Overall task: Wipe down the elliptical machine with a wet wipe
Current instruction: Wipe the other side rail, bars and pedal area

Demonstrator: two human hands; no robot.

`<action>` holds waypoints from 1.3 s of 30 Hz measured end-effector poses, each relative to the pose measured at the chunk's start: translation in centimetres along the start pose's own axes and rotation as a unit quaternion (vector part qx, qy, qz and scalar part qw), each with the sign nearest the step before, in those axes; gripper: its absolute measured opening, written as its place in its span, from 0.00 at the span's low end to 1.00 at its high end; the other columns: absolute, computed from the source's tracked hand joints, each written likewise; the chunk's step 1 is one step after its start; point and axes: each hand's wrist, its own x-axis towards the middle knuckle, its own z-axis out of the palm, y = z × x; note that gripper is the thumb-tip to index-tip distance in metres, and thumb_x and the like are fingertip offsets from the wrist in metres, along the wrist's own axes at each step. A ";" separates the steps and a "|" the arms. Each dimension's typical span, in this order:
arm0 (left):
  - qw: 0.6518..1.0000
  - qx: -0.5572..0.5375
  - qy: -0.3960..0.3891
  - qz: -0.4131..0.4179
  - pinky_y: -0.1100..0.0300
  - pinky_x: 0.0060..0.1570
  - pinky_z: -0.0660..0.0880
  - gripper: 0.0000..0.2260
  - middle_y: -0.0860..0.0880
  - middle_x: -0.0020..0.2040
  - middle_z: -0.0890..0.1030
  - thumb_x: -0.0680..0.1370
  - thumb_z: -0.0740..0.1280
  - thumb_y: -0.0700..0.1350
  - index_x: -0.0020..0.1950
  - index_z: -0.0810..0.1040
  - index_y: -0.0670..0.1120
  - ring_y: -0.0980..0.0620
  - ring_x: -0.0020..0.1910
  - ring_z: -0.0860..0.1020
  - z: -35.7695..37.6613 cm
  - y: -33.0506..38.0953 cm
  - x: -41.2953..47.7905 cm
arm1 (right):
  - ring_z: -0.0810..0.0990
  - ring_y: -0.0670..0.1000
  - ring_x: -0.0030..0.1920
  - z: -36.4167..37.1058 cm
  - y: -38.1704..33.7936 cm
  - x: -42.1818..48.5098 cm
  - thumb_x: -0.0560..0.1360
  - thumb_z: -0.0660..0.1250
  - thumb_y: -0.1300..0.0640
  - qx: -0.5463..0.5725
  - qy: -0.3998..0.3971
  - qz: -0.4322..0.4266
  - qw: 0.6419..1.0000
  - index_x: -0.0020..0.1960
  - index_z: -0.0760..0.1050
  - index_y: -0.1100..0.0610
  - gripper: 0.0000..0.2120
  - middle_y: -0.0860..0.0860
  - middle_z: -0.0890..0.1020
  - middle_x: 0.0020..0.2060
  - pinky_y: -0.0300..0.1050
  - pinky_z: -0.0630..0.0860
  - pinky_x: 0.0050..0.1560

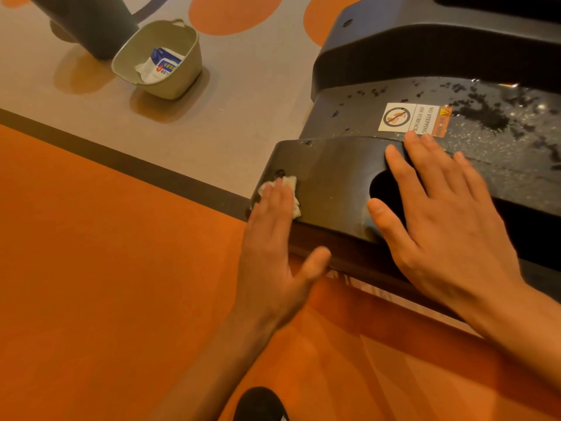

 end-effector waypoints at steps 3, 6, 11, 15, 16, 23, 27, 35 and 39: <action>0.999 0.016 -0.025 0.025 0.49 0.82 0.46 0.46 0.53 0.86 0.50 0.77 0.42 0.78 0.86 0.51 0.49 0.55 0.84 0.45 0.1 1.1 -2.1 | 0.50 0.53 0.83 0.0 0.0 0.1 0.82 0.37 0.33 -0.004 0.004 -0.001 1.000 0.83 0.54 0.56 0.39 0.57 0.55 0.82 0.55 0.47 0.82; 0.997 0.040 -0.054 0.035 0.55 0.83 0.44 0.45 0.53 0.85 0.51 0.76 0.45 0.77 0.85 0.52 0.50 0.58 0.84 0.46 -0.8 1.1 1.3 | 0.49 0.53 0.83 0.1 0.1 0.1 0.82 0.36 0.33 -0.005 -0.001 0.000 1.000 0.83 0.54 0.56 0.39 0.56 0.54 0.83 0.55 0.46 0.82; 0.989 0.087 -0.120 0.028 0.53 0.83 0.44 0.46 0.52 0.86 0.52 0.74 0.45 0.75 0.86 0.53 0.51 0.56 0.84 0.47 -1.0 1.1 10.4 | 0.49 0.53 0.83 0.1 0.0 0.1 0.82 0.37 0.33 -0.006 -0.005 0.001 1.000 0.83 0.54 0.55 0.38 0.56 0.54 0.83 0.55 0.46 0.82; 0.991 0.072 -0.101 0.048 0.50 0.83 0.50 0.42 0.52 0.85 0.57 0.76 0.48 0.74 0.85 0.56 0.52 0.54 0.83 0.53 -0.7 0.2 10.7 | 0.49 0.53 0.83 0.1 -0.1 0.1 0.82 0.37 0.33 -0.012 -0.003 0.003 1.000 0.83 0.54 0.55 0.38 0.56 0.55 0.83 0.56 0.48 0.82; 0.992 0.058 -0.089 0.062 0.54 0.83 0.50 0.40 0.53 0.85 0.57 0.78 0.50 0.72 0.85 0.54 0.53 0.55 0.83 0.53 -0.9 0.0 9.5 | 0.49 0.53 0.83 0.0 -0.1 0.1 0.82 0.37 0.33 -0.012 -0.002 0.004 1.000 0.83 0.54 0.55 0.38 0.56 0.55 0.83 0.56 0.48 0.82; 0.995 0.066 -0.076 0.008 0.62 0.81 0.42 0.39 0.56 0.85 0.52 0.77 0.48 0.71 0.86 0.51 0.55 0.60 0.83 0.49 -2.5 -3.0 5.9 | 0.49 0.53 0.83 0.1 0.0 0.1 0.82 0.37 0.33 -0.008 0.000 0.004 1.000 0.83 0.54 0.55 0.39 0.56 0.55 0.83 0.56 0.47 0.82; 0.995 0.053 -0.082 -0.020 0.57 0.81 0.50 0.44 0.51 0.82 0.64 0.74 0.46 0.75 0.83 0.61 0.52 0.53 0.79 0.62 -2.3 -1.6 10.0 | 0.50 0.53 0.83 0.0 0.0 0.0 0.82 0.37 0.33 -0.009 0.002 0.005 1.000 0.83 0.55 0.55 0.38 0.56 0.55 0.83 0.55 0.47 0.82; 0.987 0.033 -0.109 0.109 0.56 0.83 0.44 0.38 0.51 0.85 0.53 0.80 0.49 0.67 0.86 0.54 0.49 0.59 0.84 0.47 -0.2 2.8 7.0 | 0.49 0.53 0.83 0.0 0.1 0.0 0.82 0.38 0.32 -0.008 0.003 0.000 1.000 0.83 0.54 0.55 0.39 0.56 0.55 0.83 0.55 0.47 0.82; 0.990 0.079 -0.088 0.073 0.59 0.82 0.44 0.33 0.51 0.85 0.52 0.82 0.44 0.63 0.85 0.51 0.51 0.59 0.83 0.48 -1.9 -1.6 6.4 | 0.49 0.53 0.83 0.0 0.0 0.1 0.82 0.35 0.32 0.000 -0.002 0.001 1.000 0.83 0.54 0.55 0.39 0.56 0.55 0.83 0.56 0.47 0.82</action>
